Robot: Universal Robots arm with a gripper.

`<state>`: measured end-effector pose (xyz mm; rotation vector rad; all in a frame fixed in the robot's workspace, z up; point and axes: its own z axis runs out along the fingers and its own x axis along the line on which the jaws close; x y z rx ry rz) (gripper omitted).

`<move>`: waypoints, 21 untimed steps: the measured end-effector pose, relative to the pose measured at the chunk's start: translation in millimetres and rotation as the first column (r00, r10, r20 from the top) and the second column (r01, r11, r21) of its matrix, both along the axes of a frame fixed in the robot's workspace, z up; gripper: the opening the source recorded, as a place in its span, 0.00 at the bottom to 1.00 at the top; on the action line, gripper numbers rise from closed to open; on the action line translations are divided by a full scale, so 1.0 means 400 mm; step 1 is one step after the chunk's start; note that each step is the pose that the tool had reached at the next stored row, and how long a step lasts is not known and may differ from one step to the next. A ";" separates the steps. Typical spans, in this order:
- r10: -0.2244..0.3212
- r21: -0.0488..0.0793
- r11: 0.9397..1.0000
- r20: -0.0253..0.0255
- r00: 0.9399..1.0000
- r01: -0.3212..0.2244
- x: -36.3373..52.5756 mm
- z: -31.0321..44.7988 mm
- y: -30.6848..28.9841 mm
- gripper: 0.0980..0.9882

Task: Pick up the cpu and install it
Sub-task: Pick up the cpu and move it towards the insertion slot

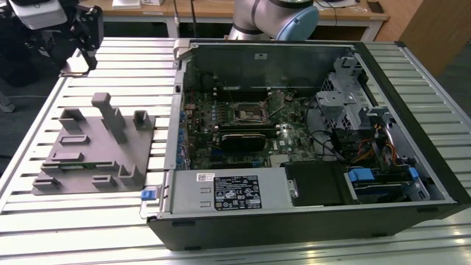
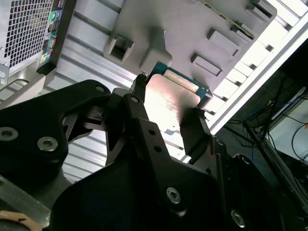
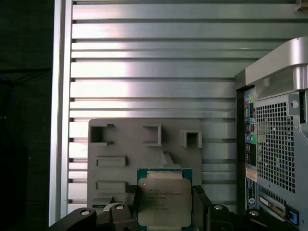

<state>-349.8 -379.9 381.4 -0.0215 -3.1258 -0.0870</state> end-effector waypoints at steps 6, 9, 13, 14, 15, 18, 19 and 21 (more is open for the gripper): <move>0.000 0.000 1.000 0.000 1.000 0.000 0.010 0.000 0.000 0.50; 0.000 0.000 1.000 0.000 1.000 0.000 0.014 0.000 0.000 0.50; 0.000 0.000 1.000 0.000 1.000 0.000 0.020 0.000 0.000 0.50; 0.000 0.000 1.000 0.000 1.000 0.000 0.022 0.000 0.000 0.50; 0.000 0.000 1.000 0.000 1.000 0.000 0.023 0.000 0.000 0.50; 0.000 0.000 1.000 0.000 1.000 0.000 0.028 0.000 0.000 0.50; 0.000 0.000 1.000 0.000 1.000 0.000 0.030 0.000 0.000 0.50; 0.000 0.000 1.000 0.000 1.000 0.000 0.033 0.000 0.000 0.50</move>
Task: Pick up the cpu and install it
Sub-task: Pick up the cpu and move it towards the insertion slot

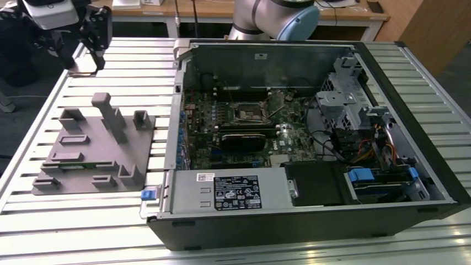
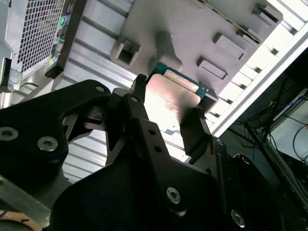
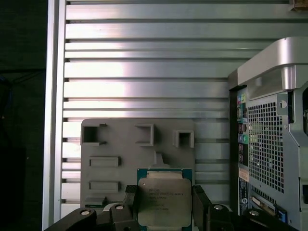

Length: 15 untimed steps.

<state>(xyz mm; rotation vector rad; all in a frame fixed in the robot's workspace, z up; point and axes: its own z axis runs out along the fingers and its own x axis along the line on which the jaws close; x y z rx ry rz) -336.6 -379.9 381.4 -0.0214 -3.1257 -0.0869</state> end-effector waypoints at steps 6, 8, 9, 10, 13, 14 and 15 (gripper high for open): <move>0.000 0.000 1.000 0.000 1.000 0.000 0.011 0.000 0.000 0.50; 0.000 0.000 1.000 0.000 1.000 0.000 0.014 0.000 0.000 0.50; 0.000 0.000 1.000 0.000 1.000 0.000 0.016 0.000 0.000 0.50; 0.000 0.000 1.000 0.000 1.000 0.000 0.018 0.000 0.000 0.50; 0.000 0.000 1.000 0.000 1.000 0.000 0.024 0.000 0.000 0.50; 0.000 0.000 1.000 0.000 1.000 0.000 0.026 0.000 0.000 0.50; 0.000 0.000 1.000 0.000 1.000 0.000 0.027 0.000 0.000 0.50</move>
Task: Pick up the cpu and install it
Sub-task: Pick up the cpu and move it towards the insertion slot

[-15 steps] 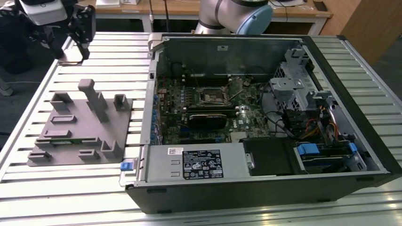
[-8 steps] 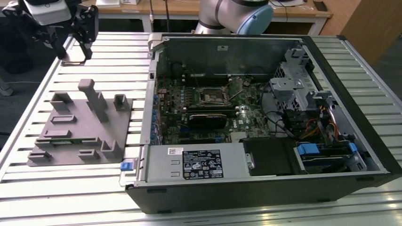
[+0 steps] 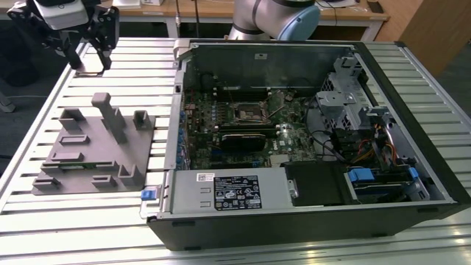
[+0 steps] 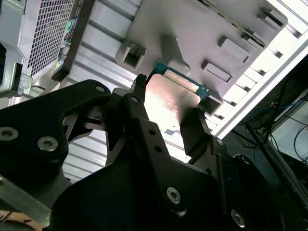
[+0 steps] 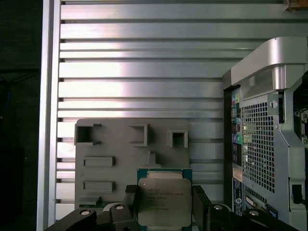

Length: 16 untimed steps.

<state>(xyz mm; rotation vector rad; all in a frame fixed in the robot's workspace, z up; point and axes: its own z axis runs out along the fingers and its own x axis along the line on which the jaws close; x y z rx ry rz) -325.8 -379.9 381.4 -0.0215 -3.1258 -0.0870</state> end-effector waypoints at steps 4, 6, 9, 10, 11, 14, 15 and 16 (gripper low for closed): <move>0.000 0.000 1.000 0.000 1.000 0.000 0.008 0.000 0.000 0.50; 0.000 0.000 1.000 0.000 1.000 0.000 0.012 0.000 0.000 0.50; 0.000 0.000 1.000 0.000 1.000 0.000 0.017 0.000 0.000 0.50; 0.000 0.000 1.000 0.000 1.000 0.000 0.019 0.000 0.000 0.50; 0.000 0.000 1.000 0.000 1.000 0.000 0.021 0.000 0.000 0.50; 0.000 0.000 1.000 0.000 1.000 0.000 0.026 0.000 0.000 0.50; 0.000 0.000 1.000 0.000 1.000 0.000 0.027 0.000 0.000 0.50; 0.000 0.000 1.000 0.000 1.000 0.000 0.029 0.000 0.000 0.50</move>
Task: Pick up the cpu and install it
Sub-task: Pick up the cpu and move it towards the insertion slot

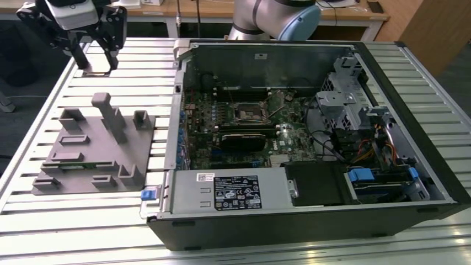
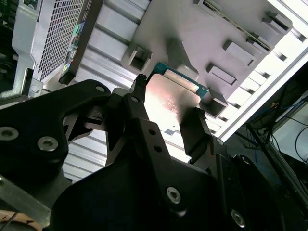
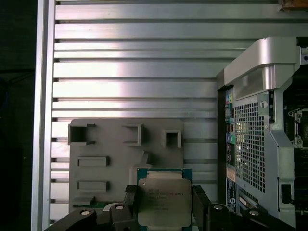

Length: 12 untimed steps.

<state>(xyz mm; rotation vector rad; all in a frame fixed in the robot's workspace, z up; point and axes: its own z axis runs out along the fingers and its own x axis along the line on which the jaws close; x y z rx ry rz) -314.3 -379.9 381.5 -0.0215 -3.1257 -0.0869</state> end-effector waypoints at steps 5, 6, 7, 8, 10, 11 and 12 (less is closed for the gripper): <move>0.000 0.000 1.000 0.000 1.000 0.000 0.009 0.000 0.000 0.50; 0.000 0.000 1.000 0.000 1.000 0.000 0.011 0.000 0.000 0.50; 0.000 0.000 1.000 0.000 1.000 0.000 0.013 0.000 0.000 0.50; 0.000 0.000 1.000 0.000 1.000 0.000 0.015 0.000 0.000 0.50; 0.000 0.000 1.000 0.000 1.000 0.000 0.021 0.000 0.000 0.50; 0.000 0.000 1.000 0.000 1.000 0.000 0.025 0.000 0.000 0.50; 0.000 0.000 1.000 0.000 1.000 0.000 0.028 0.000 0.000 0.50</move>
